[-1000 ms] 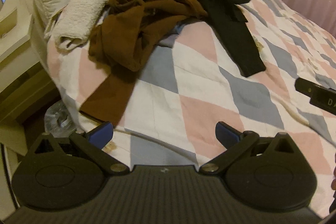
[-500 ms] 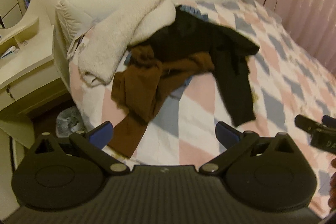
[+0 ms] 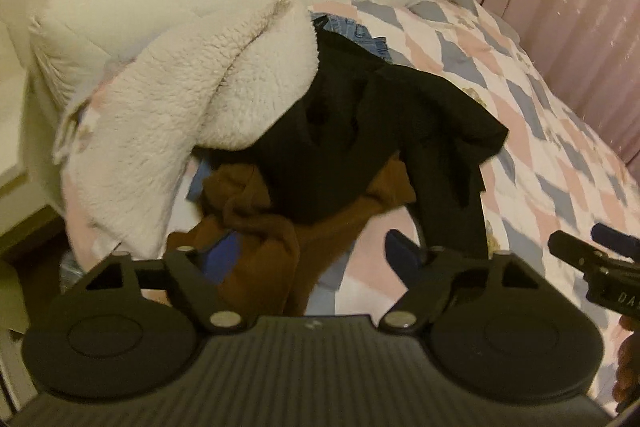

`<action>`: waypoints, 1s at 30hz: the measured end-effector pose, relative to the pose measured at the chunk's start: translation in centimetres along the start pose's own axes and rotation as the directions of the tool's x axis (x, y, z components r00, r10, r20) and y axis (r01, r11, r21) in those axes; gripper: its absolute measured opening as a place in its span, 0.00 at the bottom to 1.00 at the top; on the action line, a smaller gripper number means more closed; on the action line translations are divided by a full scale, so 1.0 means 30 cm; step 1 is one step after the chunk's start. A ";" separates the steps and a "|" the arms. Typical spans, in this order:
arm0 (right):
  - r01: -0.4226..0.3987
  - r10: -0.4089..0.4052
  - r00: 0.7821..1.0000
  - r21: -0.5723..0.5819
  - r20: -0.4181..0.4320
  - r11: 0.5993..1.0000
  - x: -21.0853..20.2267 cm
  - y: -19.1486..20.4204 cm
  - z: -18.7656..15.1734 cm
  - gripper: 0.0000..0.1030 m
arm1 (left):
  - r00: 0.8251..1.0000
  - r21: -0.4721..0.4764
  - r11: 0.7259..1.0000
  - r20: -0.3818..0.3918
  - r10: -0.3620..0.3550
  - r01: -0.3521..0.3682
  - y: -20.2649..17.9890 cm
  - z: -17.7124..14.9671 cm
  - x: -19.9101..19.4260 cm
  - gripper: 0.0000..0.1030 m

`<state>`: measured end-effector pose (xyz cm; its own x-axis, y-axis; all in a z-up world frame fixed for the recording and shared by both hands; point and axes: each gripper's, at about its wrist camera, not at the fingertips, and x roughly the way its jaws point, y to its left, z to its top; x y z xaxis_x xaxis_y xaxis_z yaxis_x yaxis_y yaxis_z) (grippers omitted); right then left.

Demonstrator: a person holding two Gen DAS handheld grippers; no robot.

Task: Fold clothes
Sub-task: 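Move both tools toward the black sweatshirt on the clothes pile, then grasp the black sweatshirt with the left gripper while the right gripper grasps it too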

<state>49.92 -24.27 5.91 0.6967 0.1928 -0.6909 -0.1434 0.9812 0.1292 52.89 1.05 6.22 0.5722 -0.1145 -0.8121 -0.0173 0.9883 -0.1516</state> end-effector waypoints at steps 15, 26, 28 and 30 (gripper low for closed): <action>-0.117 0.118 0.993 -0.231 -0.011 0.966 0.537 0.154 0.357 0.72 | 0.989 -0.288 0.957 -0.127 -0.076 0.037 0.204 0.224 0.414 0.42; -0.226 0.189 0.974 -0.490 -0.124 0.842 0.963 0.322 0.470 0.73 | 0.988 -0.362 0.930 -0.114 -0.105 0.057 0.256 0.283 0.522 0.45; -0.221 0.149 0.973 -0.529 -0.175 0.820 1.053 0.342 0.464 0.73 | 0.987 -0.378 0.924 -0.113 -0.111 0.061 0.266 0.290 0.541 0.44; -0.246 0.146 0.962 -0.510 -0.229 0.824 1.116 0.331 0.451 0.72 | 0.987 -0.375 0.925 -0.113 -0.113 0.063 0.268 0.295 0.550 0.39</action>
<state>81.35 -7.95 -6.32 0.4888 0.3269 -0.8088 -0.6482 0.7566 -0.0860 69.45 8.02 -3.40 0.4745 -0.2360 -0.8480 -0.2873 0.8691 -0.4026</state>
